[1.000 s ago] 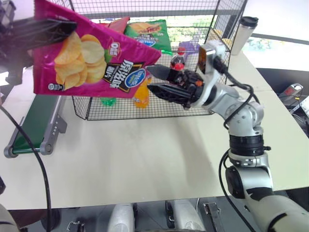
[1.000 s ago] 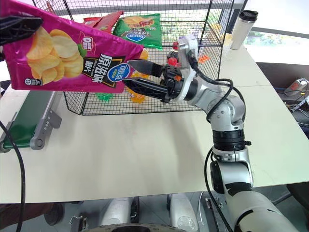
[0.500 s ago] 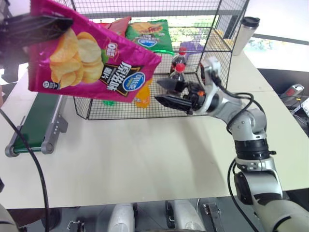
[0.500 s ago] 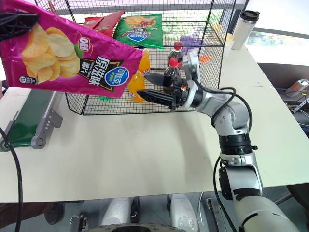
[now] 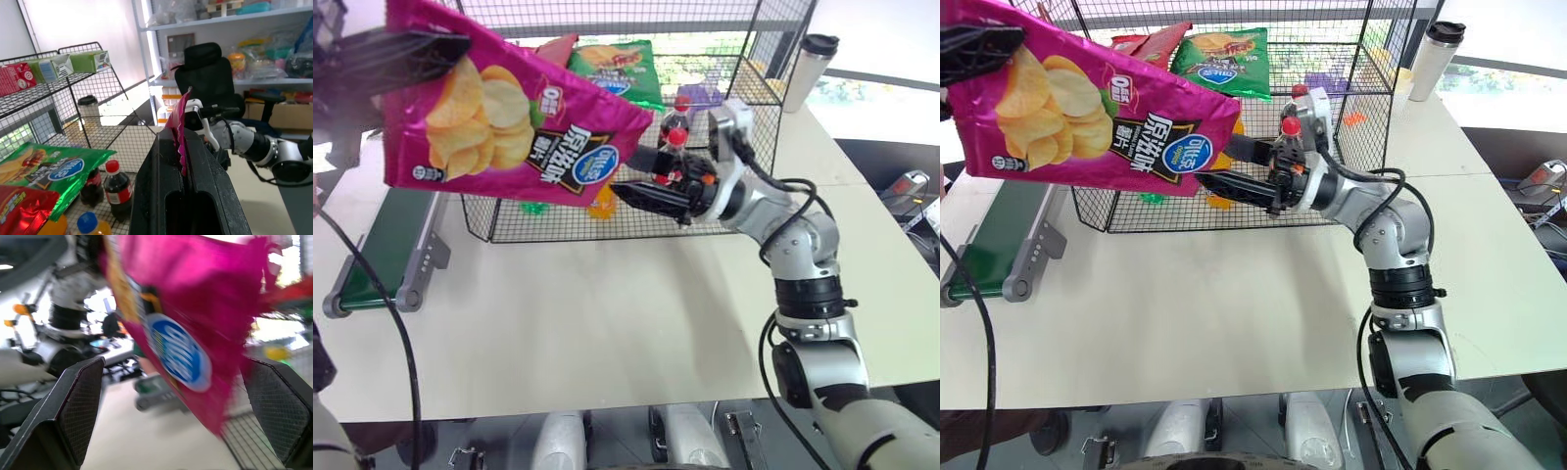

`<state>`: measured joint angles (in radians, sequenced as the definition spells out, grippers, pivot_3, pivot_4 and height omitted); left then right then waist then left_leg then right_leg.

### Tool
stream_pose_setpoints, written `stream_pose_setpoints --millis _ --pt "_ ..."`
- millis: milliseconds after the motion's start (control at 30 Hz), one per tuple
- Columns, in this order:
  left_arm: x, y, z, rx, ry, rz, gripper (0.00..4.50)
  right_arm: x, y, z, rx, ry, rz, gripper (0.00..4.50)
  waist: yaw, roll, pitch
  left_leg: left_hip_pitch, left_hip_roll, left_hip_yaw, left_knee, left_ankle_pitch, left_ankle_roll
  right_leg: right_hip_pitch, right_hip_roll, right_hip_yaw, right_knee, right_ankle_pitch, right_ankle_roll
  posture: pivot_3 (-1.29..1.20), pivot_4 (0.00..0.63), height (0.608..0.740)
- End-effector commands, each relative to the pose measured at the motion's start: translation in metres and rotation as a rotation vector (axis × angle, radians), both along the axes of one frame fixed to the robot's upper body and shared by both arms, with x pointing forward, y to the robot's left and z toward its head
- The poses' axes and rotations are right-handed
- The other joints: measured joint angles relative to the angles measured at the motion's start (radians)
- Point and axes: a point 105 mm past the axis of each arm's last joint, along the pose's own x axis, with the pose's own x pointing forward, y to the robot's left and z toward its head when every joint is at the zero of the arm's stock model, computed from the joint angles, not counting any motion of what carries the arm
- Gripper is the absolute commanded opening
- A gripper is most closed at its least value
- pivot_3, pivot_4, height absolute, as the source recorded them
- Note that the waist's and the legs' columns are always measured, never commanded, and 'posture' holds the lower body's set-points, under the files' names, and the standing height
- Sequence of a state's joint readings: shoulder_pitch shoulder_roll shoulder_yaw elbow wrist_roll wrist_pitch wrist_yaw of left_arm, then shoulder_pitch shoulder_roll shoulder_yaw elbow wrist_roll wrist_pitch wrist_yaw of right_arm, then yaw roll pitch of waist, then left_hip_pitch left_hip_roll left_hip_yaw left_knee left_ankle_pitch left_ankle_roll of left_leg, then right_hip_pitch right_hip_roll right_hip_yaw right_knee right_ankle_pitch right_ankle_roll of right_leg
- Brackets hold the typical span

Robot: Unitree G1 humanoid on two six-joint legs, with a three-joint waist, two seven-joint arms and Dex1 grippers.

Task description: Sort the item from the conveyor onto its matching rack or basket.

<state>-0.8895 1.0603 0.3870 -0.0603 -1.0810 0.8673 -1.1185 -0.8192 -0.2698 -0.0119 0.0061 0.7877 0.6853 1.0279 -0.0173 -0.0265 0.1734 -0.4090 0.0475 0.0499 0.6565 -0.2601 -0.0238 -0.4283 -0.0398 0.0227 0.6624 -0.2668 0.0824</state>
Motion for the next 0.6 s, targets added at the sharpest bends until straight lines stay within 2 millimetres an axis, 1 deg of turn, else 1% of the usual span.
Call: stream_pose_setpoints --millis 33,100,200,267,300,333,400,433,467,600 --pt "-0.005 -0.004 0.006 -0.008 -0.037 -0.022 0.03 0.002 0.011 0.009 0.028 -0.045 0.010 4.50 0.000 0.000 0.000 0.000 0.000 0.000 0.001 0.000 0.000 0.000 0.000 0.000 0.000 0.000 0.000 0.00 0.150 0.740" --pt "-0.003 -0.005 0.005 -0.010 -0.036 -0.016 0.03 0.004 0.013 0.010 0.037 -0.048 0.012 4.50 0.001 0.000 0.000 0.000 0.000 0.000 0.002 0.000 0.000 0.000 0.000 0.000 0.001 0.000 0.000 0.00 0.150 0.740" --pt "0.000 -0.004 0.006 -0.016 -0.034 -0.002 0.00 0.001 0.012 0.013 0.058 -0.059 0.021 3.69 0.002 0.000 0.000 -0.001 0.000 0.000 0.003 0.000 0.000 0.000 0.000 0.000 0.001 0.000 0.000 0.00 0.150 0.740" --pt "0.001 -0.002 0.007 -0.026 -0.037 0.008 0.00 0.000 0.011 0.013 0.057 -0.064 0.018 2.63 0.001 0.000 0.000 -0.001 0.000 0.000 0.003 0.000 0.000 0.000 0.000 0.000 0.001 0.000 0.000 0.00 0.150 0.740" --pt "0.002 -0.002 0.007 -0.028 -0.037 0.011 0.00 0.000 0.010 0.013 0.054 -0.065 0.016 2.23 0.001 0.000 0.000 -0.001 0.000 0.000 0.003 0.000 0.000 0.000 0.000 0.000 0.001 0.000 0.000 0.00 0.150 0.740" --pt "0.003 -0.003 0.007 -0.032 -0.037 0.014 0.00 -0.001 0.010 0.012 0.050 -0.068 0.015 1.64 0.000 0.000 0.000 -0.001 0.000 0.000 0.003 0.000 0.000 0.000 0.000 0.000 0.001 0.000 0.000 0.00 0.150 0.740" --pt "0.005 -0.004 0.006 -0.037 -0.034 0.022 0.00 -0.002 0.008 0.011 0.041 -0.078 0.011 0.74 0.000 0.000 0.000 -0.001 0.000 -0.001 0.003 0.000 0.000 0.000 0.000 0.000 0.001 0.000 0.000 0.00 0.150 0.740" --pt "0.007 -0.004 0.005 -0.036 -0.030 0.027 0.00 -0.002 0.007 0.012 0.036 -0.085 0.007 0.14 0.000 0.000 0.000 -0.001 0.000 -0.001 0.003 0.000 0.000 0.000 0.000 0.000 0.001 0.000 0.000 0.00 0.150 0.740" --pt "0.008 -0.004 0.004 -0.033 -0.025 0.035 0.00 -0.001 0.006 0.012 0.033 -0.089 -0.006 0.05 0.000 0.000 0.000 -0.001 0.000 -0.001 0.003 0.000 0.000 0.000 0.000 0.000 0.001 0.000 0.000 0.00 0.150 0.740" --pt "0.015 -0.001 0.002 -0.042 -0.014 0.090 0.00 -0.004 -0.001 0.017 0.022 -0.112 -0.026 0.05 0.001 0.000 0.000 -0.001 0.000 -0.001 0.003 0.000 0.000 0.000 0.000 0.000 0.001 0.000 0.000 0.00 0.150 0.740"
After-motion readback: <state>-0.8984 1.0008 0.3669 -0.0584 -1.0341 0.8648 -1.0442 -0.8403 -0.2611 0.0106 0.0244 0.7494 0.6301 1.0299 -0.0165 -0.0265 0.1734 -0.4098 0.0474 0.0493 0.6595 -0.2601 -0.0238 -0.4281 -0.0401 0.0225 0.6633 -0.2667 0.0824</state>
